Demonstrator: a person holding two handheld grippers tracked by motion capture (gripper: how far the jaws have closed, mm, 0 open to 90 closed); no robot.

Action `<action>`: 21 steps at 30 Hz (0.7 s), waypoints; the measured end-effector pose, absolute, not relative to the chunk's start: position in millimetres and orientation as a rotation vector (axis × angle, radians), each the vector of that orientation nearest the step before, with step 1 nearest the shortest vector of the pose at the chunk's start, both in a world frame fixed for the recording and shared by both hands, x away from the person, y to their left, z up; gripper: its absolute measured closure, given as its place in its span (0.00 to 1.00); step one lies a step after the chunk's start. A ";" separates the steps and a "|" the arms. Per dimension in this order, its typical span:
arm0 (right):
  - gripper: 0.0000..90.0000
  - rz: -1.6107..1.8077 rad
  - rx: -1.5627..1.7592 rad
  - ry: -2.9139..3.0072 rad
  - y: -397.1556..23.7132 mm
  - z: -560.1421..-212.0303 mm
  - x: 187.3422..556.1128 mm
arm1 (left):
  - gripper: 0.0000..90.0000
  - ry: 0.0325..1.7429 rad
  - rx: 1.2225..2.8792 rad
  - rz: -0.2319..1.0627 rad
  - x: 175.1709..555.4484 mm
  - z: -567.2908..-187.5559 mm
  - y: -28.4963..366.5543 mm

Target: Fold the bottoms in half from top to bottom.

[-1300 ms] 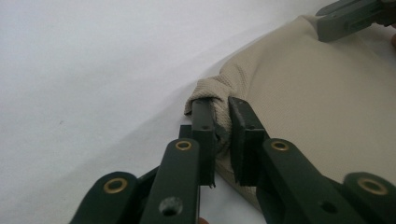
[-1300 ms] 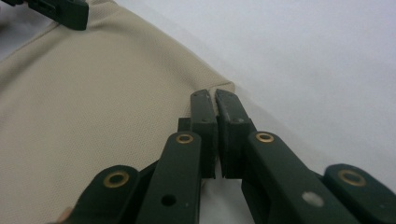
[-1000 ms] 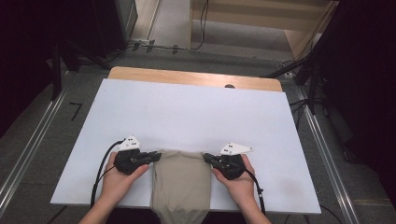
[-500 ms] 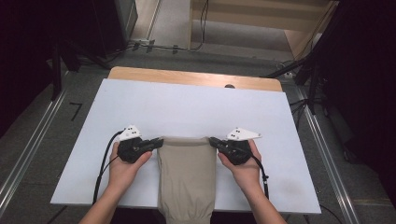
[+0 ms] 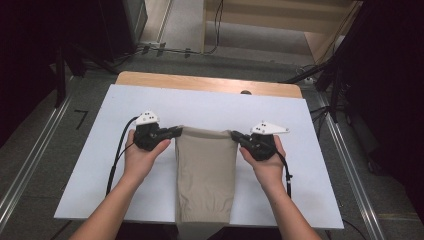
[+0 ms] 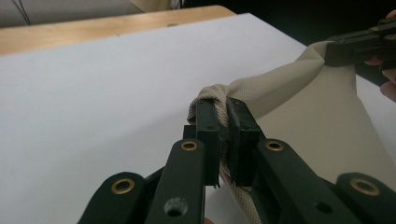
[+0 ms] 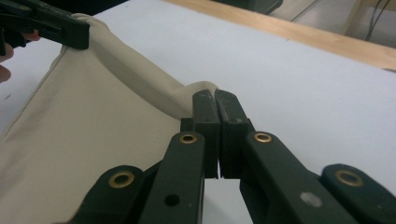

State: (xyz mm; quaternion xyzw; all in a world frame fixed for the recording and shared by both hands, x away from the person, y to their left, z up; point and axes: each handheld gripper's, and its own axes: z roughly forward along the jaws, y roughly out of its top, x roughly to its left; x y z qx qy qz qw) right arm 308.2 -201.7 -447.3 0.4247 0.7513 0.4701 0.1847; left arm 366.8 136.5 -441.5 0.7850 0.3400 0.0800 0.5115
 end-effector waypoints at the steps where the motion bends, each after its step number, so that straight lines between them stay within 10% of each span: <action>1: 0.96 1.330 1.203 2.107 -204.0 -445.2 313.6 | 0.95 0.815 1.887 0.196 372.8 -438.5 134.3; 16: 0.93 1.318 1.192 2.042 -213.6 -420.8 394.7 | 0.92 0.845 1.839 0.250 449.4 -415.7 116.4; 19: 0.47 1.248 1.311 2.029 -212.8 -427.0 415.0 | 0.58 0.928 1.837 0.301 464.2 -423.3 120.7; 21: 0.36 1.229 1.394 2.020 -215.3 -431.2 418.9 | 0.44 0.977 1.820 0.256 465.8 -424.7 126.3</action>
